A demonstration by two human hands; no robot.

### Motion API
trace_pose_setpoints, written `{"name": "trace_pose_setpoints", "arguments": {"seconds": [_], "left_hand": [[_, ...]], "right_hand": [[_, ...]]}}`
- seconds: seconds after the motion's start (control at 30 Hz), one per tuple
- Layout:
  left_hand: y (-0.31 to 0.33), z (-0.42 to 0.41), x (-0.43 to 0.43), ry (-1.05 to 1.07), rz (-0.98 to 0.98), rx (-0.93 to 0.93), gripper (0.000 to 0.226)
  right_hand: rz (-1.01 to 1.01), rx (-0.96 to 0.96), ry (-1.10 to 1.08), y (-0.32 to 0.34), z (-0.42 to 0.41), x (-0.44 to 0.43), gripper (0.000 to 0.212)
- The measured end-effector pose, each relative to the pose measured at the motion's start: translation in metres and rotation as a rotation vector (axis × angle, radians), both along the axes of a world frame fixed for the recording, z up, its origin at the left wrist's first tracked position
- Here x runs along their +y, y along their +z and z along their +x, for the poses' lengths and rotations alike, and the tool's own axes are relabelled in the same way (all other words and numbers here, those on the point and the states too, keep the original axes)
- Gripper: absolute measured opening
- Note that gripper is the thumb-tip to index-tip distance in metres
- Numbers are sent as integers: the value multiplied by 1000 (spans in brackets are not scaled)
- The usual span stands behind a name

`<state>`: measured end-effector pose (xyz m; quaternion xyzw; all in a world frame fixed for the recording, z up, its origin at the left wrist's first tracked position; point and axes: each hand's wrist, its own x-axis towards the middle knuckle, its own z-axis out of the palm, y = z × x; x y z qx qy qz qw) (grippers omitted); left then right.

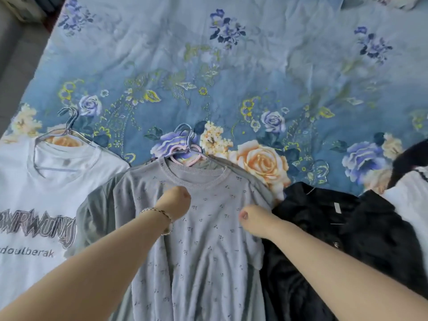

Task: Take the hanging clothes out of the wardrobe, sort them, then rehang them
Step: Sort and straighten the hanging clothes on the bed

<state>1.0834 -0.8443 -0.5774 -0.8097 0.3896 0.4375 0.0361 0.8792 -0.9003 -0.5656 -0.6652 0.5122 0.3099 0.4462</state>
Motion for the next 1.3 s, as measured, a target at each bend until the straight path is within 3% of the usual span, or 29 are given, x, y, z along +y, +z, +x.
{"name": "trace_pose_setpoints", "arguments": {"seconds": [0.33,0.37,0.4,0.43,0.47,0.57,0.63,0.7,0.73,0.8,0.9,1.03,1.1,1.23,1.3], "left_hand": [[91,-212,-51,-190,-79,207,31],[96,-236,-52,-283,-56,221,31],[99,-258,-54,-558,-12,107,30],[103,-283,-58,-690,-25,10,29],[102,-309,-65,-687,-8,7,29],[103,-387,-84,-327,-18,195,30],[95,-438,-92,-336,-38,160,29],[89,-481,-107,57,-59,380,20],[84,-500,-114,94,-132,382,20],[68,-533,-131,-47,-137,258,21],[59,-558,-147,-83,-105,276,19],[41,-563,-168,-101,-62,168,22],[34,-559,-176,-121,-74,120,21],[20,-544,-190,-65,-79,41,21],[14,-536,-191,-14,-63,35,24]], "right_hand": [[-115,38,-228,73,-216,-18,26],[-126,42,-257,78,-244,-18,26],[-125,49,-293,82,-272,-18,24],[-117,55,-322,85,-303,-20,22],[-105,57,-348,87,-333,-22,23],[-146,49,-419,80,-425,-34,21],[-183,44,-461,71,-484,-46,27],[-193,61,-478,63,-534,-60,26],[-191,82,-490,59,-556,-69,24],[-188,108,-547,50,-595,-88,29],[-245,84,-645,34,-616,-121,32],[-248,-40,-550,6,-593,-182,19],[-251,-192,-620,-5,-565,-215,43],[-147,-457,-916,-21,-498,-274,61],[-66,-469,-1079,-32,-473,-289,68]]}}
